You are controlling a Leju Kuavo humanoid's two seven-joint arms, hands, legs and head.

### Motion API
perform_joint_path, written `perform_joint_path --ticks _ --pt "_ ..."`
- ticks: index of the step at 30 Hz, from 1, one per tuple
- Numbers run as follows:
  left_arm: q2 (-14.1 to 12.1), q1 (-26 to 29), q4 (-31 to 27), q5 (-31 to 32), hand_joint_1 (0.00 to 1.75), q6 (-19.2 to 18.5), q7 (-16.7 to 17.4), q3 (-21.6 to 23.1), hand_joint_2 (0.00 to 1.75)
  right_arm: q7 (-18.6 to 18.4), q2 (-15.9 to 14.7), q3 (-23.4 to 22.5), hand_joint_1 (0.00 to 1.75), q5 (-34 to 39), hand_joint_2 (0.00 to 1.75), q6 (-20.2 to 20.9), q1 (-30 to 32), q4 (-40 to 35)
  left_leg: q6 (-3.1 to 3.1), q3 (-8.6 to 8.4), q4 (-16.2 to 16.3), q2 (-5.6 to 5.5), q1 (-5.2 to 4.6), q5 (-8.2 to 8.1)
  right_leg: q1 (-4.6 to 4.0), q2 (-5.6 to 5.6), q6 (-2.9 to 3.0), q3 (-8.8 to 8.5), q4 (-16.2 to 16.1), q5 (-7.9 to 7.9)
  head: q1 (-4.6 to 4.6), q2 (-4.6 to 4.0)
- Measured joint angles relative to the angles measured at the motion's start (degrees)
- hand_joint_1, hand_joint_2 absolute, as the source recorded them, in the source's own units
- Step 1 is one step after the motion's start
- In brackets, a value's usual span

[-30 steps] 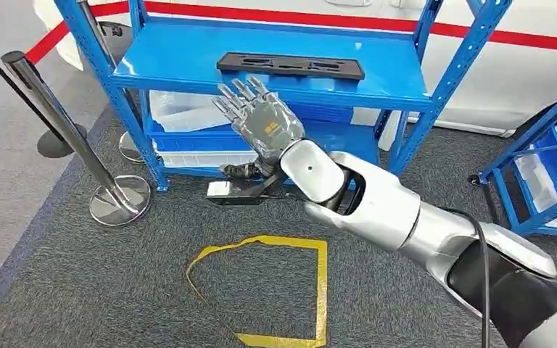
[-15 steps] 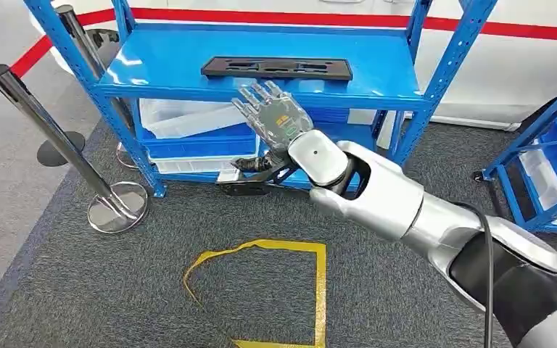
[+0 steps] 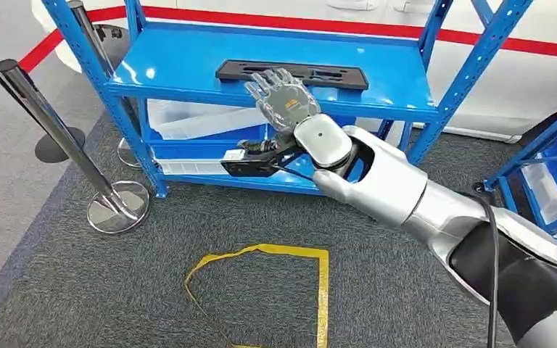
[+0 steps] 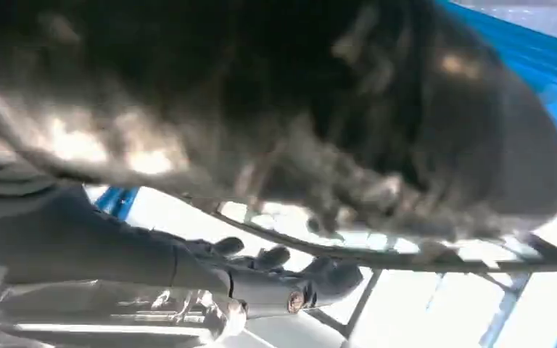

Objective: Take the parts from the cabinet and place them on the table.

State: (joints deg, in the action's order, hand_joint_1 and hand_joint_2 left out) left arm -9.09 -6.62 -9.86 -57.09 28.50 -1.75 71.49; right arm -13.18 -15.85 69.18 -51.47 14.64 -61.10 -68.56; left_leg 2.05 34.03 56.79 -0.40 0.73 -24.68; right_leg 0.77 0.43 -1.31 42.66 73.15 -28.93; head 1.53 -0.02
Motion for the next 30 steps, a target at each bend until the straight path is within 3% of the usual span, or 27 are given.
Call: perform_joint_path --ticks 2,4,5,7,9,10,12,13,14,15,17,18,19,22,24,25,27,28,29,30 --pt "0.0 0.1 0.0 -0.4 0.0 0.1 -0.4 0.0 0.0 0.0 0.0 0.0 0.0 0.1 0.0 0.0 -0.2 0.2 -0.48 -0.85 0.6 -0.07 0.18 -1.0 0.02 -0.15 0.08 -3.84 -9.6 6.11 0.0 0.0" --pt "0.0 0.0 0.0 -0.4 0.0 0.2 -0.5 0.0 0.0 0.0 0.0 0.0 0.0 0.1 0.0 0.0 -0.3 0.3 -1.25 -0.52 1.4 -0.19 -0.24 -1.76 -0.22 -0.16 0.39 -5.95 -13.9 6.13 -0.11 0.0" --pt "0.0 0.0 0.0 -0.4 0.0 0.2 -0.5 0.0 0.0 0.0 0.0 0.0 0.0 0.1 0.0 0.0 -0.4 0.4 -1.44 -0.26 1.2 -0.16 -0.18 -1.69 -0.29 -0.05 0.98 -5.72 -13.7 5.71 -0.26 0.0" --pt "0.1 0.0 0.0 -0.4 0.0 0.3 -0.6 0.0 0.0 0.0 0.0 0.0 0.0 0.2 0.0 0.0 -0.3 0.5 -1.9 -0.46 1.0 -0.11 -0.11 -1.69 -0.47 0.1 1.52 -5.61 -13.9 5.57 -0.18 0.0" --pt "0.1 0.2 0.0 -0.4 0.0 0.3 -0.6 0.0 0.0 -0.1 0.0 0.0 0.0 0.2 0.0 -0.1 -0.5 0.7 -2.44 -0.36 2.1 0.06 0.03 -2.81 -0.02 0.14 2.19 -6.58 -14.6 5.54 -0.17 0.0" --pt "0.1 0.1 0.0 -0.3 0.0 0.3 -0.6 0.0 0.0 -0.1 0.0 0.0 0.0 0.2 0.0 -0.1 -0.7 0.7 -2.7 1.16 5.3 0.14 0.02 -4.36 0.01 0.12 2.47 -6.89 -14.7 5.38 -0.5 0.0" --pt "0.1 0.0 0.0 -0.3 0.0 0.3 -0.6 0.0 0.0 -0.1 0.0 0.0 0.0 0.2 0.0 -0.1 -0.6 0.7 -3.08 6.22 14.4 0.13 0.09 -7.62 -0.15 0.12 2.84 -7.26 -14.6 5.05 -0.46 0.0" --pt "0.1 0.0 0.0 -0.3 0.0 0.3 -0.6 0.0 0.0 -0.1 0.0 0.1 0.0 0.2 0.0 -0.1 -0.5 0.8 -3.14 8.61 18.0 0.13 0.08 -8.27 -0.23 0.12 2.91 -7.38 -14.6 4.88 -0.44 0.0" --pt "0.1 0.0 0.0 -0.3 0.0 0.3 -0.6 0.0 0.0 -0.1 0.0 0.1 0.0 0.2 0.0 -0.1 -0.5 0.9 -3.06 9.73 18.9 0.13 0.08 -7.65 -0.3 0.14 2.95 -7.54 -14.6 4.74 -0.44 0.0" --pt "0.1 0.1 0.0 -0.3 0.0 0.3 -0.4 0.0 0.0 -0.1 0.0 0.1 0.0 0.2 0.0 -0.1 -0.5 0.9 -2.86 9.41 17.1 0.13 0.06 -5.68 -0.35 0.2 2.94 -7.8 -14.6 4.52 -0.44 0.0" --pt "0.1 0.1 0.0 -0.2 0.0 0.3 -0.1 0.0 0.0 -0.1 0.0 0.1 0.0 0.2 0.0 -0.1 -0.6 0.9 -2.11 5.53 7.9 0.13 -0.11 0.08 -0.48 0.31 2.88 -8.53 -14.6 4.06 -0.44 0.0" --pt "0.0 0.1 0.0 -0.1 0.0 0.3 0.1 0.0 0.0 -0.1 0.0 0.1 0.0 0.3 0.0 -0.1 -0.7 0.9 -1.42 3.33 2.9 0.13 -0.32 2.28 -0.48 0.31 2.79 -8.78 -14.6 3.83 -0.44 0.0" --pt "-0.1 0.1 0.0 -0.1 0.0 0.2 0.3 0.0 0.0 -0.1 0.0 0.1 0.0 0.3 0.0 -0.1 -0.8 1.0 -1.14 2.15 1.7 0.14 -0.64 1.17 -0.85 0.39 2.48 -8.76 -14.6 3.64 -0.41 0.0" --pt "-0.1 0.0 0.0 -0.2 0.0 0.2 0.6 -0.1 0.0 -0.1 0.0 0.1 0.0 0.4 0.0 -0.1 -0.7 1.1 -0.85 2.2 1.0 -0.05 -0.88 0.91 -0.52 0.37 1.67 -8.74 -14.9 3.64 -0.42 0.0" --pt "-0.1 0.1 0.0 -0.2 0.0 0.2 0.6 -0.1 0.0 -0.1 0.0 0.1 0.0 0.6 0.0 -0.1 -0.8 1.1 -0.41 1.19 -0.3 0.15 -0.18 1.26 -0.54 0.27 0.99 -8.8 -14.5 2.96 -0.3 0.0" --pt "0.0 0.1 0.0 -0.2 0.0 0.2 0.6 -0.1 0.0 -0.1 0.0 0.1 0.0 0.6 0.0 -0.1 -1.1 1.1 -0.12 0.79 -0.6 0.11 -0.22 1.17 -0.62 0.14 0.75 -8.0 -12.4 1.71 -0.17 0.0" --pt "0.0 -0.1 0.0 0.0 0.0 0.4 0.5 -0.1 0.0 -0.1 0.0 0.1 0.0 0.7 0.0 -0.1 -1.1 1.2 0.28 0.6 -0.5 0.17 -0.24 0.94 -0.58 0.14 0.5 -3.46 -3.7 -2.25 -0.18 0.0" --pt "0.0 -0.1 0.0 0.1 0.0 0.4 0.6 -0.1 0.0 -0.1 0.0 0.3 0.0 0.8 0.0 -0.1 -0.8 1.2 0.43 0.5 -0.5 0.18 -0.24 0.77 -0.5 0.12 0.32 -0.97 0.6 -3.51 -0.11 0.0" --pt "0.0 -0.1 0.0 0.2 0.0 0.4 0.6 -0.1 0.0 -0.1 0.0 0.4 0.0 0.8 0.0 0.0 -0.6 1.3 0.46 0.44 -0.3 0.15 -0.23 0.54 -0.34 0.11 0.18 0.51 2.7 -3.36 -0.11 0.0" --pt "0.0 0.0 0.0 0.2 0.0 0.4 0.6 -0.1 0.0 -0.1 0.0 0.4 0.0 0.8 0.0 0.0 -0.5 1.4 0.39 0.27 -0.2 0.07 -0.21 0.27 -0.17 0.08 0.05 0.62 1.9 -1.81 -0.11 0.0"
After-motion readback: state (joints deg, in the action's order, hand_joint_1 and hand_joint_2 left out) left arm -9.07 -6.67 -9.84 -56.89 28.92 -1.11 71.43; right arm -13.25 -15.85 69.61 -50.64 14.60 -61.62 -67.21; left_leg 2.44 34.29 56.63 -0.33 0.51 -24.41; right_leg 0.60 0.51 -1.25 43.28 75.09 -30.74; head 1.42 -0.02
